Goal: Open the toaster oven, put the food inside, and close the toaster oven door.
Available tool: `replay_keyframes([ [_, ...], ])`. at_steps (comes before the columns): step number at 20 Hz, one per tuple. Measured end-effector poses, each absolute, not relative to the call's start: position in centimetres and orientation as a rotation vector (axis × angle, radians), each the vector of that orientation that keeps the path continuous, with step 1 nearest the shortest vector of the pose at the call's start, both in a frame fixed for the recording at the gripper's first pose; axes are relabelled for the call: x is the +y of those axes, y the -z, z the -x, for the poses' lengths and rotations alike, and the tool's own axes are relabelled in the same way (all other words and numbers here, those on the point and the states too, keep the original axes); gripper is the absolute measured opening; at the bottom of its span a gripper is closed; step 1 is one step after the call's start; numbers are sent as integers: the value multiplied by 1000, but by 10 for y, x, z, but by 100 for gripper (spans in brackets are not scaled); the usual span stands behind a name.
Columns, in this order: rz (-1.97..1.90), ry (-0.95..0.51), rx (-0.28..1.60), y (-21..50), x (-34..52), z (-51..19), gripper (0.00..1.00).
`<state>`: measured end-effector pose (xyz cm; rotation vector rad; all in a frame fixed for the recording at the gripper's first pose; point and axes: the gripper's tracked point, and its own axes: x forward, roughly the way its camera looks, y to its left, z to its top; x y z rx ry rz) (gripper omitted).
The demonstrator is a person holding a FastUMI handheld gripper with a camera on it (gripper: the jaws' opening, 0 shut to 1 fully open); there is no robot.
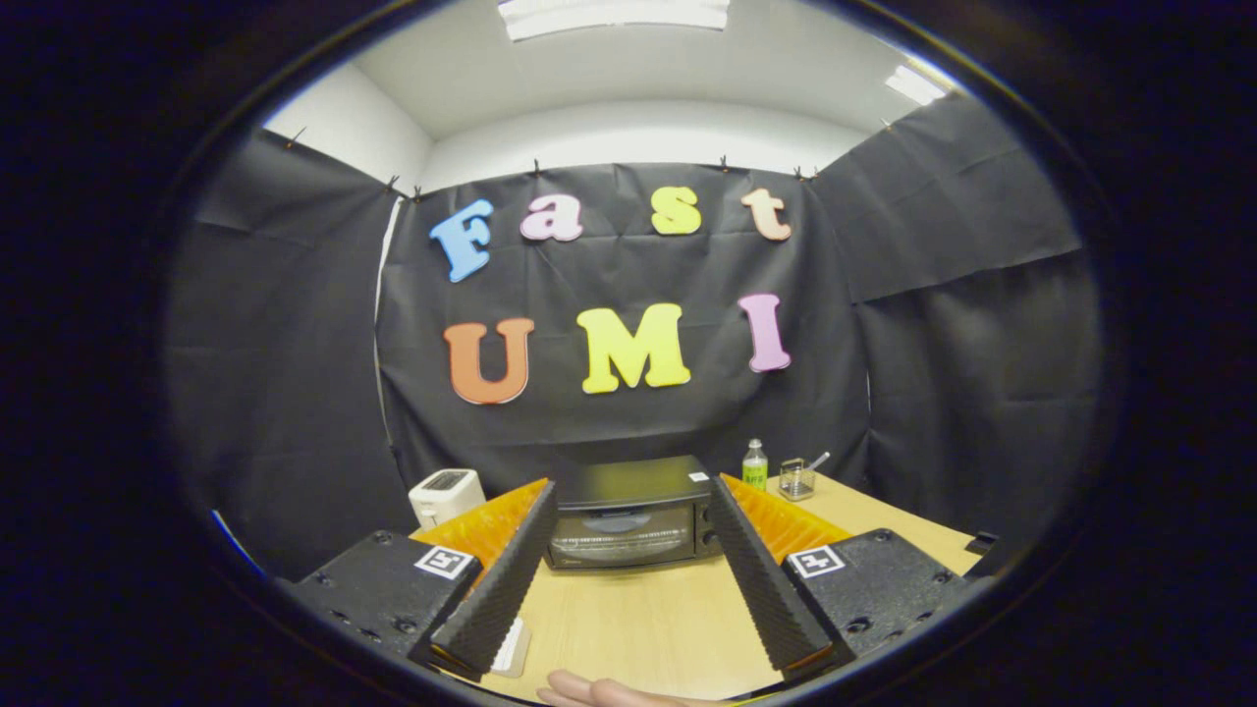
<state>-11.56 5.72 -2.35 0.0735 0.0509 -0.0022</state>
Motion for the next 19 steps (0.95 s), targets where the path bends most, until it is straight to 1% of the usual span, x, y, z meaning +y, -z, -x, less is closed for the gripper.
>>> replay_keyframes([
  [3, -106, 30, 2, 0, 43, 123, 100],
  [7, -88, 39, -24, -7, 36, 128, 100],
  [12, -86, -14, 0, 1, 48, 128, 100],
  [19, -56, -36, -19, 2, 60, 132, 100],
])
